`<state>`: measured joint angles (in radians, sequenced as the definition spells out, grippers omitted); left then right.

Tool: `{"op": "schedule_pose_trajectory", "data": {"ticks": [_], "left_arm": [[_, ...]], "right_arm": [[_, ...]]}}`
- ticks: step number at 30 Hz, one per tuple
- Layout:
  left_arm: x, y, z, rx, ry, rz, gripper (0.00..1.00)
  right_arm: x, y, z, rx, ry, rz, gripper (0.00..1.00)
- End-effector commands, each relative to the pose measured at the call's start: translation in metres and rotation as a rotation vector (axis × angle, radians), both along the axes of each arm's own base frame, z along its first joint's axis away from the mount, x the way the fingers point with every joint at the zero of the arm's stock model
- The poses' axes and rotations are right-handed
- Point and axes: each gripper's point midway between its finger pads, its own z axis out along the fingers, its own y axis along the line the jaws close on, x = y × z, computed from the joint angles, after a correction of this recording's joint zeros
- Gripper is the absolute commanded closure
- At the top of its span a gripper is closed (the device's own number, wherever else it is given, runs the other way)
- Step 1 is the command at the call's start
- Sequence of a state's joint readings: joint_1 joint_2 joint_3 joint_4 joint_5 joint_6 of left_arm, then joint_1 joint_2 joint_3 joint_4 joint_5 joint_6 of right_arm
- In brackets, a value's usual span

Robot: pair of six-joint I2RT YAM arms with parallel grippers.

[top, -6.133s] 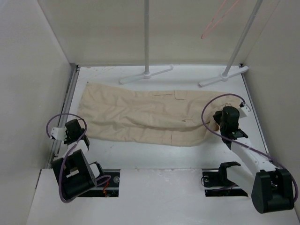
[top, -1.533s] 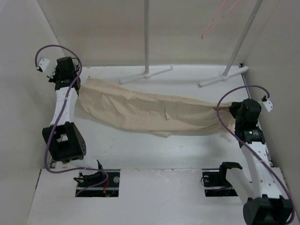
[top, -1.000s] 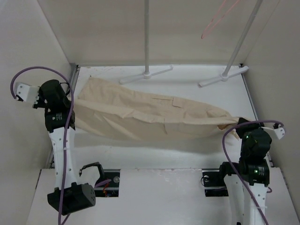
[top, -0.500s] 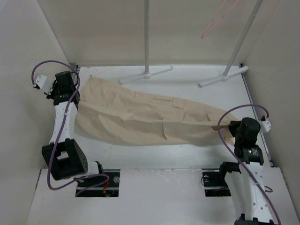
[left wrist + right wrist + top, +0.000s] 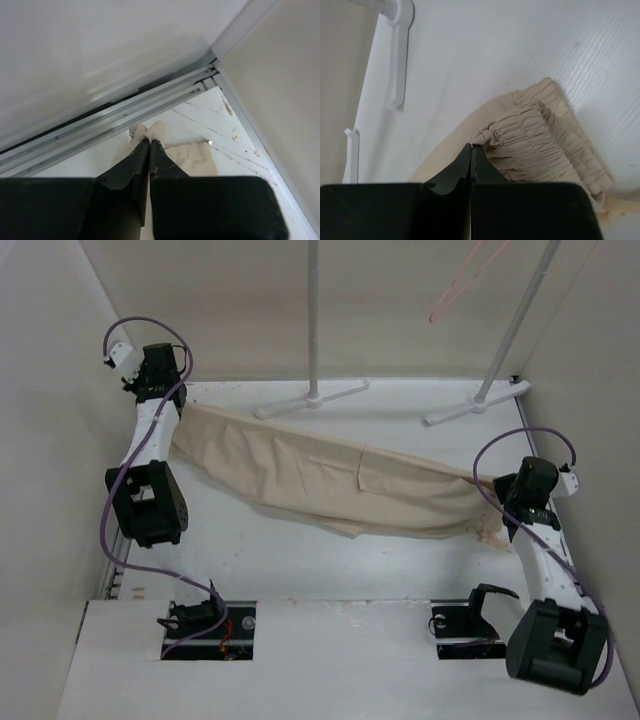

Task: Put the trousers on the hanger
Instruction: Fold the trousers

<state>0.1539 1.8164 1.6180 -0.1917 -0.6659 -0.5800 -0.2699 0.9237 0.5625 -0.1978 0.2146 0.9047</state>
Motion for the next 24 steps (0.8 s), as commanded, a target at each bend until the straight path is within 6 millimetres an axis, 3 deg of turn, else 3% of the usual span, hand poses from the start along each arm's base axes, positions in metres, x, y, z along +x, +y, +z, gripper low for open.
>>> {"op": "schedule_pose_trajectory", "data": {"ticks": [1,4,7,15,20,22,24], "left_arm": [[0.032,0.005,0.001,0.069,0.027,-0.025,1.0],[0.051,0.006,-0.025,0.076,0.088,-0.034,1.0],[0.063,0.007,-0.04,0.073,0.114,-0.04,1.0],[0.092,0.013,-0.053,0.117,0.144,-0.069,0.97],[0.121,0.001,-0.052,0.162,0.141,-0.105,0.96],[0.128,0.001,-0.055,0.18,0.148,-0.105,0.94],[0.132,0.002,-0.059,0.188,0.153,-0.107,0.79]], "right_arm": [[0.037,-0.023,0.024,-0.026,-0.098,-0.052,1.0],[0.063,-0.018,0.005,-0.014,-0.037,-0.019,1.0],[0.074,-0.017,-0.013,-0.013,0.017,-0.018,1.0],[0.084,-0.029,-0.029,-0.046,0.068,-0.056,0.97],[0.093,-0.03,-0.043,-0.051,0.114,-0.059,0.95],[0.094,-0.031,-0.048,-0.048,0.125,-0.061,0.91],[0.098,-0.031,-0.045,-0.056,0.12,-0.063,0.79]]}}
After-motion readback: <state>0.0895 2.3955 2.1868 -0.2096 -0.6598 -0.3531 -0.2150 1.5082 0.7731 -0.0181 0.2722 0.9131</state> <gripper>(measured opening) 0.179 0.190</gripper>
